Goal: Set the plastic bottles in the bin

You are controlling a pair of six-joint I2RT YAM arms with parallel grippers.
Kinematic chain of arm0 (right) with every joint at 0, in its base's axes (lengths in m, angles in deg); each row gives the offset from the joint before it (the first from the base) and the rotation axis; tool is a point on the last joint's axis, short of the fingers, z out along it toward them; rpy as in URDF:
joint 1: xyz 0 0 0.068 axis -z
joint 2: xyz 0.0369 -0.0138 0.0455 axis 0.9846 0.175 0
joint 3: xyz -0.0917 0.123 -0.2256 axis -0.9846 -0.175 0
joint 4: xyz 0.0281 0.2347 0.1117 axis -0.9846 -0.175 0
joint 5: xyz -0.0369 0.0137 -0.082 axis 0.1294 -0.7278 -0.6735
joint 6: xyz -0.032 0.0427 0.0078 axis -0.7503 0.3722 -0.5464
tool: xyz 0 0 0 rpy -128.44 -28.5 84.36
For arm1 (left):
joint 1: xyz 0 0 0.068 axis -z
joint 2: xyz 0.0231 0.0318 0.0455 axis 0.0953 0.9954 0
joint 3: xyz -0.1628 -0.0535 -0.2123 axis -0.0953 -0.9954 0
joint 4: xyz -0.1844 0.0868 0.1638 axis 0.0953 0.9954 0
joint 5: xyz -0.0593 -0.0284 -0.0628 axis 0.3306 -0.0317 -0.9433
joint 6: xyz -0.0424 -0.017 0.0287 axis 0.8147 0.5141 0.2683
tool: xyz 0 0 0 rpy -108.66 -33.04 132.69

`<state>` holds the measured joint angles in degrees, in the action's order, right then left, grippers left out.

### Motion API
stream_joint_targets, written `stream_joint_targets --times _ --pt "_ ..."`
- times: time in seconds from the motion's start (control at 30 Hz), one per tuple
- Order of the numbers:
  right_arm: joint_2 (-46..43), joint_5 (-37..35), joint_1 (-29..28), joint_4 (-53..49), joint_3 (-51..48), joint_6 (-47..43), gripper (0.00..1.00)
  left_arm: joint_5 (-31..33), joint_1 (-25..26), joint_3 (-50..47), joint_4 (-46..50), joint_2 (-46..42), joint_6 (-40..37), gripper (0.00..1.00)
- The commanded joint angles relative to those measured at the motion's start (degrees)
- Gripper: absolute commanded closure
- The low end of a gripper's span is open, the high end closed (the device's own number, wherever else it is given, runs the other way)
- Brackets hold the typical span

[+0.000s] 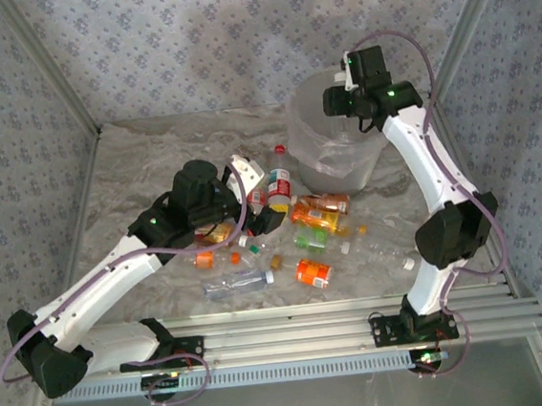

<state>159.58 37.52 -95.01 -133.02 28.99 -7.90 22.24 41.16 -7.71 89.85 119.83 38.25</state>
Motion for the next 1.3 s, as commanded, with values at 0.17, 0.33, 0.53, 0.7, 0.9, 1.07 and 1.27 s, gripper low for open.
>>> stream_joint_targets --times 0.17,0.33,0.53,0.7,0.9,1.07,1.27 --pt "6.9 3.0 1.4 -9.6 8.2 0.7 0.34 0.4 0.3 0.1 -1.7 -0.6 -1.2 0.00" --pt "11.5 4.0 1.7 -13.5 12.3 0.8 0.34 0.5 0.3 0.0 -1.6 -0.6 -1.3 0.00" --pt "15.4 4.4 1.8 -15.7 14.7 1.2 0.34 0.4 0.4 0.0 -1.7 -0.6 -1.3 0.00" --pt "18.5 4.8 1.9 -17.8 16.5 1.7 0.34 0.5 0.5 0.0 -1.6 -0.6 -1.3 0.00" --pt "21.7 5.1 2.0 -19.2 17.5 2.4 0.34 0.6 0.5 0.0 -1.7 -0.6 -1.3 0.00" --pt "24.0 5.4 2.2 -19.6 17.6 2.5 0.35 0.7 0.6 -0.2 -1.8 -0.7 -1.4 0.00" --pt "26.3 5.9 2.6 -20.4 17.6 2.8 0.35 0.7 0.7 -0.2 -1.8 -0.8 -1.4 0.00"
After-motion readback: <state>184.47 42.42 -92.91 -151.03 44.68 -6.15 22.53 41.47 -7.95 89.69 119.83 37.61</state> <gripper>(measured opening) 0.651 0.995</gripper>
